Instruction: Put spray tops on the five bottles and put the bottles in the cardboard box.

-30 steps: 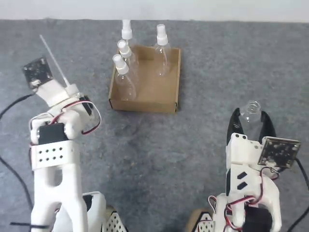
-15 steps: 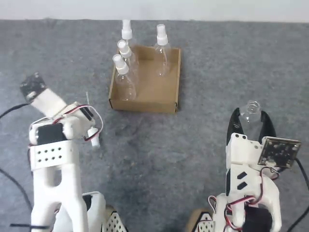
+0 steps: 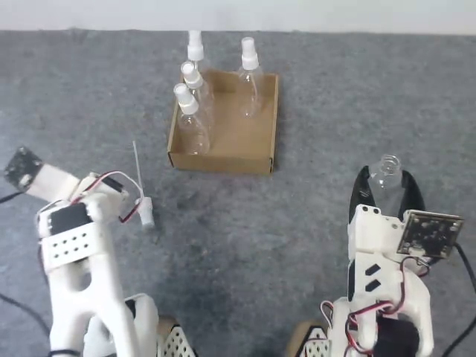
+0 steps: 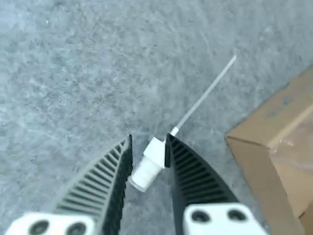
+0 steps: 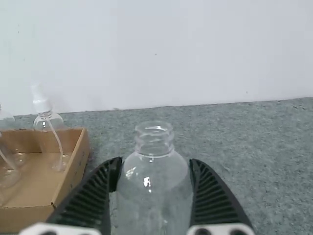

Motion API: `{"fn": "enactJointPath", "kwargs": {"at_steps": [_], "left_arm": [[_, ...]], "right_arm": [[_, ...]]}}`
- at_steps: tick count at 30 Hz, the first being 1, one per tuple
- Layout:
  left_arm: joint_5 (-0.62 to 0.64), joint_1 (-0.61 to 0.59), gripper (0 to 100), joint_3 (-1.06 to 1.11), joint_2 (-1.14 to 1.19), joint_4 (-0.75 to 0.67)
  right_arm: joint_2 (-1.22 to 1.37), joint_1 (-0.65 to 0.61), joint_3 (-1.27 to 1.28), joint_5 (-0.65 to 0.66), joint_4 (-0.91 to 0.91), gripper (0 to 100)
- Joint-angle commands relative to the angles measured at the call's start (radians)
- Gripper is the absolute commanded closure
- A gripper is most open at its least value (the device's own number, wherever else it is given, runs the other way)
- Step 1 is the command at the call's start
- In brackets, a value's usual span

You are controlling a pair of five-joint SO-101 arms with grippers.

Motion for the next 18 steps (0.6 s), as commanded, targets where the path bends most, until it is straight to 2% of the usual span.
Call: {"fn": "enactJointPath", "kwargs": {"at_steps": [1, 11, 14, 18], "left_arm": [[0.014, -0.006, 90, -0.008, -0.044, -0.025], [0.009, 0.017, 89, -0.102, -0.044, 0.11], [0.009, 0.057, 83, -0.12, -0.044, 0.138], [0.006, 0.078, 69, -0.13, -0.044, 0.133]], "right_arm": [[0.001, -0.007, 0.0, -0.003, -0.03, 96.5], [0.001, -0.007, 0.0, -0.003, -0.03, 96.5], [0.001, -0.007, 0.0, -0.003, -0.03, 96.5], [0.001, -0.007, 0.0, -0.003, -0.03, 96.5]]}}
